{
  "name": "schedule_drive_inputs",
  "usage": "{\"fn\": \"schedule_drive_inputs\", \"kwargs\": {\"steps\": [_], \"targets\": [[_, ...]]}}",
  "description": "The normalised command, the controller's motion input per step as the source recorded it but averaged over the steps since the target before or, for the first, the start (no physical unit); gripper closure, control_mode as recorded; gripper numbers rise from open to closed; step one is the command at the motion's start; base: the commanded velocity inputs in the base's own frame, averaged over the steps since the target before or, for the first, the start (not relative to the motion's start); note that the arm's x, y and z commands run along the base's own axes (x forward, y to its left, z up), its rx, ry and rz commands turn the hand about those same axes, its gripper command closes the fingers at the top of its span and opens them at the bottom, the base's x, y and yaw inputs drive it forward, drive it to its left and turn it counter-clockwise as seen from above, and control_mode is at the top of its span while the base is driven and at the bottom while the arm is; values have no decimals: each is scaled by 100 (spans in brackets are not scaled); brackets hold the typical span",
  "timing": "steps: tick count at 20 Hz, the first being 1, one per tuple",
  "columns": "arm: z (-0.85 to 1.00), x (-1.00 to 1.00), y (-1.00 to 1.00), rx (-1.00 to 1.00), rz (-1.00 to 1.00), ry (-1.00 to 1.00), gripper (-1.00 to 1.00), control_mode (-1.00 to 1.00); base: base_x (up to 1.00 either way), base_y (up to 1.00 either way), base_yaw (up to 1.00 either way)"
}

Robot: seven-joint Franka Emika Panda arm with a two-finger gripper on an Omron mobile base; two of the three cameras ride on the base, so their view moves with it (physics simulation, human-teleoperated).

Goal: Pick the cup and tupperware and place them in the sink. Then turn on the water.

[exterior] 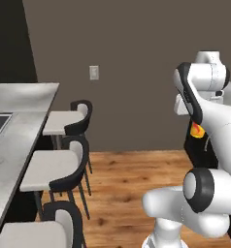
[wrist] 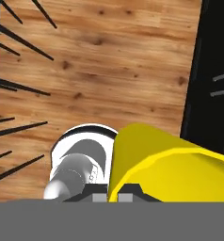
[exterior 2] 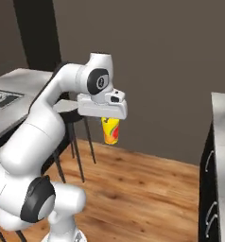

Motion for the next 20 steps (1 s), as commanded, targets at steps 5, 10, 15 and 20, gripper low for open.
{"fn": "schedule_drive_inputs", "kwargs": {"steps": [5,10,15,20], "targets": [[0,0,0,0,0,0,100,100,-1,0,62],[0,0,0,0,0,0,100,100,-2,0,62],[0,0,0,0,0,0,100,100,-2,0,62],[0,0,0,0,0,0,100,100,-1,0,61]]}}
